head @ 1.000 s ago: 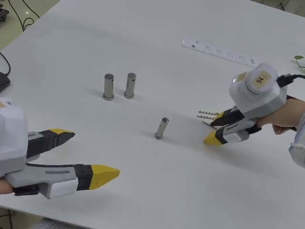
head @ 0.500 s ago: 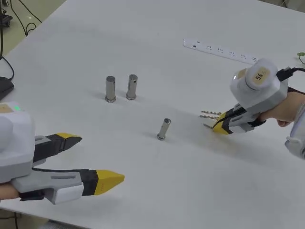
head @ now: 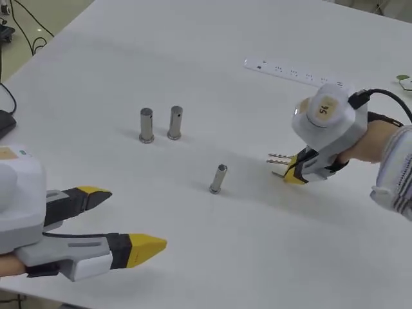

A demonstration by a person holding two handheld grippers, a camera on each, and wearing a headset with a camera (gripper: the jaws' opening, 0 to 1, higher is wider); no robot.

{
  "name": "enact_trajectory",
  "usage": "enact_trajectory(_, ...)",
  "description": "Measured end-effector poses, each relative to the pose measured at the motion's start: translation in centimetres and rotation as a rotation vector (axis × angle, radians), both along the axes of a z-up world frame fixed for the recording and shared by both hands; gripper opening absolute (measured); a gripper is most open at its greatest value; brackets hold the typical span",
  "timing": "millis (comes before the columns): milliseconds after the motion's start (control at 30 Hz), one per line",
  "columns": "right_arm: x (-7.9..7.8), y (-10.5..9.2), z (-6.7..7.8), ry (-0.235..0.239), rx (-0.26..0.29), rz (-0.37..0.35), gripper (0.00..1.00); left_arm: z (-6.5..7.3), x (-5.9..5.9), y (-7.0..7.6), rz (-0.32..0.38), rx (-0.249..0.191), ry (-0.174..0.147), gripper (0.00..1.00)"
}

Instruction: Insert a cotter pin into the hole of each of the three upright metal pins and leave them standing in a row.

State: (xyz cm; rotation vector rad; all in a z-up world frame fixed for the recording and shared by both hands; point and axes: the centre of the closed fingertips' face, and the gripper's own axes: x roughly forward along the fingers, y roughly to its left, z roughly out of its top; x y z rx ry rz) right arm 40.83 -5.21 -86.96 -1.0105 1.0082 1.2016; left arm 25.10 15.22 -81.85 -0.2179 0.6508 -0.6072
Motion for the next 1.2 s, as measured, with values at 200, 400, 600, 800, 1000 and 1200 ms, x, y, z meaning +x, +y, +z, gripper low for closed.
enact_trajectory(200, 0.1, 0.0, 0.0, 0.016, 0.03, -0.063, 0.03, 0.3, 0.3, 0.2, 0.015, -0.011, -0.011, 0.75)
enact_trajectory(400, 0.1, 0.1, 0.0, 0.016, 0.03, -0.096, 0.02, 0.6, 0.3, 0.0, 0.002, -0.008, -0.018, 0.73)
enact_trajectory(600, 0.0, 0.1, 0.0, 0.0, 0.022, -0.103, 0.02, 1.3, 0.5, -0.4, 0.005, -0.041, -0.029, 0.73)
enact_trajectory(800, -0.2, 0.0, 0.1, 0.011, 0.024, -0.119, 0.02, 2.0, 0.9, -0.2, 0.004, -0.043, -0.045, 0.7)
enact_trajectory(1000, -0.5, -0.4, 0.7, 0.008, 0.031, -0.125, 0.02, 2.1, 1.0, -0.2, 0.0, -0.038, -0.05, 0.7)
enact_trajectory(1200, -1.0, -0.8, 1.5, -0.011, 0.038, -0.119, 0.02, 2.0, 0.7, -0.7, -0.005, -0.053, -0.041, 0.64)
